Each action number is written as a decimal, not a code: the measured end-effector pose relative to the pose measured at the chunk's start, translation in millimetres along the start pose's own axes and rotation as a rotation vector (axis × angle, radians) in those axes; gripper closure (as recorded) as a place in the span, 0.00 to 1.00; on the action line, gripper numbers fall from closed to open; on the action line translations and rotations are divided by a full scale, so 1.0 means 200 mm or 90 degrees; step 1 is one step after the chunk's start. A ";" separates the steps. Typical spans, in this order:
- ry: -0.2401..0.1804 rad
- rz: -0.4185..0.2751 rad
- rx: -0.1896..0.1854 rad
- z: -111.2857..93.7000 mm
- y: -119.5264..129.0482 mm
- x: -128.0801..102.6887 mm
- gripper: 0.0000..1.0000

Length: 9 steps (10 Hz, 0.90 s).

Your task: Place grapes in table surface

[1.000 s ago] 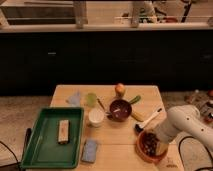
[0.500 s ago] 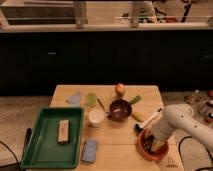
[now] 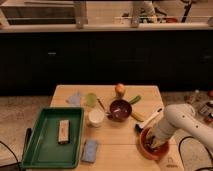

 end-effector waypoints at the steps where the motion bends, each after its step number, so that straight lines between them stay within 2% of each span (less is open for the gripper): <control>1: 0.002 -0.002 0.004 -0.02 0.01 0.00 1.00; 3: 0.004 -0.005 0.012 -0.06 0.02 -0.01 1.00; 9: -0.023 -0.022 0.032 -0.23 0.04 -0.08 1.00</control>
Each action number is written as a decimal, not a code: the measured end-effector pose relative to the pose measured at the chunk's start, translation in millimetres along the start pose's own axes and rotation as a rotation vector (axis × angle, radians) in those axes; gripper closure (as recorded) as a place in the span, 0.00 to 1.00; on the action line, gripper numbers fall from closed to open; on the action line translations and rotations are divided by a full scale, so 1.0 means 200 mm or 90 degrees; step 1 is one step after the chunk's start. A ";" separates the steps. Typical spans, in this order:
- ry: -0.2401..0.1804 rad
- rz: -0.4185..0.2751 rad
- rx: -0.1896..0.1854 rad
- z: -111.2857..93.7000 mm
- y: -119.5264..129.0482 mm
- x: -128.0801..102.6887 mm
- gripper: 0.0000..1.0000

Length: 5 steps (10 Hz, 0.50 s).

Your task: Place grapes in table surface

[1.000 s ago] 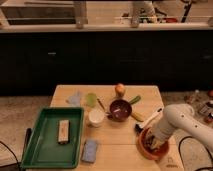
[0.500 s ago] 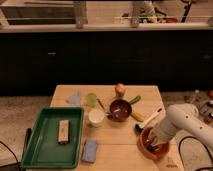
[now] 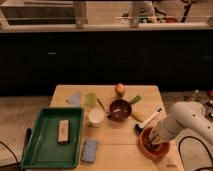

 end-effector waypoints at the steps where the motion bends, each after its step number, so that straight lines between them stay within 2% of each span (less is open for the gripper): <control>1: -0.001 -0.005 0.001 -0.02 -0.01 -0.01 1.00; 5: -0.012 -0.010 0.010 -0.10 -0.02 -0.05 1.00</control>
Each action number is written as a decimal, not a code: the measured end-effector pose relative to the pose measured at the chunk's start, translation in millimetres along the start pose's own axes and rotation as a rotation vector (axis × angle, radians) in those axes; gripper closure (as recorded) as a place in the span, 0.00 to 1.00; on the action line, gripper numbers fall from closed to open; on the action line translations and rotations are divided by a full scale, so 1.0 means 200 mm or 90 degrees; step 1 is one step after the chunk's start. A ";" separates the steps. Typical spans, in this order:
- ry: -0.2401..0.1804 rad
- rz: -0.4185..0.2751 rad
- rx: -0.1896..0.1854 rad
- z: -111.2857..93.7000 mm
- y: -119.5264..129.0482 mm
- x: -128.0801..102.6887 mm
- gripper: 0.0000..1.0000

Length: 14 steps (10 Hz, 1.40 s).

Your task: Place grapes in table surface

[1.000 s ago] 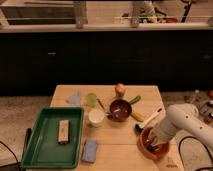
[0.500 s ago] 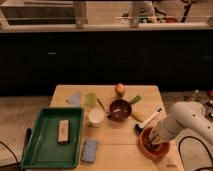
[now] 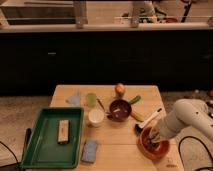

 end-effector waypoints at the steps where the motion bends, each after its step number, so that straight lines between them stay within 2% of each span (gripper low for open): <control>1: 0.009 -0.003 -0.004 -0.03 0.01 -0.02 1.00; 7: 0.025 -0.011 -0.018 -0.09 0.04 -0.13 1.00; 14: 0.034 -0.023 -0.034 -0.08 0.06 -0.25 1.00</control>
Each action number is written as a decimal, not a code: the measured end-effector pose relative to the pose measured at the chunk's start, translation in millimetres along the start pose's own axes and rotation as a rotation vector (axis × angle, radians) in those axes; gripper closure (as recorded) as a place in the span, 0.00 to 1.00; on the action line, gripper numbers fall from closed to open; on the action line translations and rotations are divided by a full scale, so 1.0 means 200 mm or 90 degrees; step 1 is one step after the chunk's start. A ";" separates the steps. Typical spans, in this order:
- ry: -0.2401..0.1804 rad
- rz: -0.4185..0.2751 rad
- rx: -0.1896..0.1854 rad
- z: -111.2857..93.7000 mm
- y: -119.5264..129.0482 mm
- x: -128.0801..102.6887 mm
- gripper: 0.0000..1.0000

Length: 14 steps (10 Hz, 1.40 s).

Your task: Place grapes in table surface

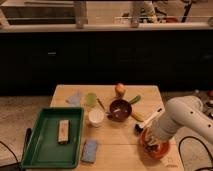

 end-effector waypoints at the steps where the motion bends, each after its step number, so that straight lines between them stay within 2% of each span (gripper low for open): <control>1: 0.001 -0.003 -0.003 0.01 0.00 -0.02 1.00; 14: -0.011 -0.024 -0.046 0.11 -0.01 -0.20 1.00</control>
